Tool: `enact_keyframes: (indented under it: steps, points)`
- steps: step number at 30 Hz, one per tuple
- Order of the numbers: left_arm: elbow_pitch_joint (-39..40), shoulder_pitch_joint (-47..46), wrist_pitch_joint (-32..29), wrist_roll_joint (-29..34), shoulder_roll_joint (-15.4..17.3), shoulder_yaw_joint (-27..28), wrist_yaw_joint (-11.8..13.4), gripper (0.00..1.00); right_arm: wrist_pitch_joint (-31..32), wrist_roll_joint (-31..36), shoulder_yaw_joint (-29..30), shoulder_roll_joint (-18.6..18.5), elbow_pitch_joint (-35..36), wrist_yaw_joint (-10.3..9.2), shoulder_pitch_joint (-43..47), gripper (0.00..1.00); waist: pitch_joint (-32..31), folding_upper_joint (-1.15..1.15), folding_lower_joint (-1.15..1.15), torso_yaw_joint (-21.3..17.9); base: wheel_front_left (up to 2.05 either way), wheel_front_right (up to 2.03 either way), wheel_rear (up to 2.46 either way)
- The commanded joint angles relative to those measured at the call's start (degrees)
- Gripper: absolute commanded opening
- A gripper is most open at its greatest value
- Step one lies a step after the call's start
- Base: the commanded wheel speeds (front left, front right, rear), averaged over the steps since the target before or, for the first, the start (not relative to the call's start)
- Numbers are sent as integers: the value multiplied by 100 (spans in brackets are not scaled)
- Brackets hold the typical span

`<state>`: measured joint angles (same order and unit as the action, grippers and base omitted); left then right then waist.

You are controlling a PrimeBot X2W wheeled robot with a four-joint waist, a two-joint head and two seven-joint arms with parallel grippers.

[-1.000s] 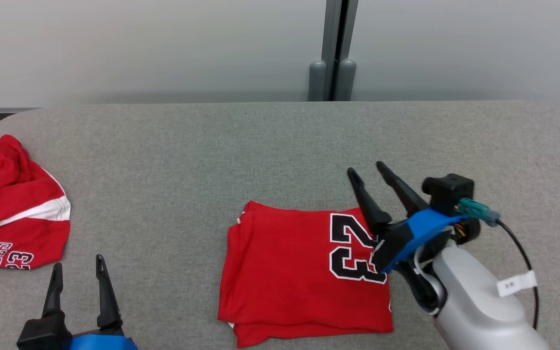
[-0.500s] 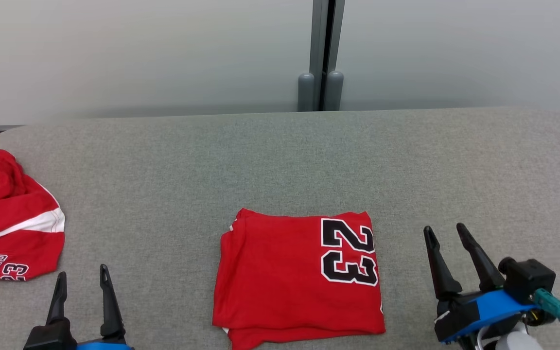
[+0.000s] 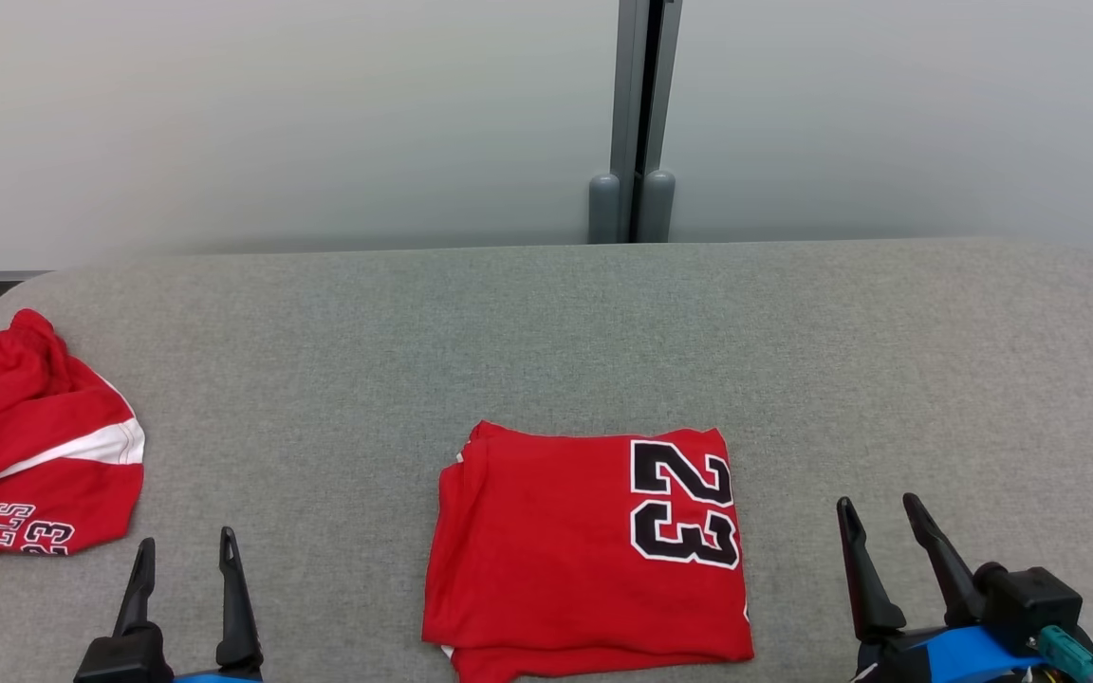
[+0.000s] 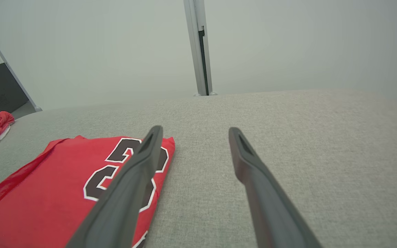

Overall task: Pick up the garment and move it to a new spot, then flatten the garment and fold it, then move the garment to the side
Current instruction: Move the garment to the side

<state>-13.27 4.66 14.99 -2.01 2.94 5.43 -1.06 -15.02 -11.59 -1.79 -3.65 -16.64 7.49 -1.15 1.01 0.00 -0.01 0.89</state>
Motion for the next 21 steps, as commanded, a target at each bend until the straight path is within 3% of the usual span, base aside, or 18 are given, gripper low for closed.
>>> enact_keyframes:
  steps: [1, 21]
  points:
    - [-26, 30, 27, 8, 13, 15, -11, 100, -21, 68, 17, 33, 14, 1, 69, 100, -6, 0, 1, 6, 0, 0, 0]
    - [-155, -60, 28, -75, 101, -65, 12, 100, 254, 224, 68, 77, -15, 1, 136, 100, -42, 0, 1, 39, 0, 0, 0]
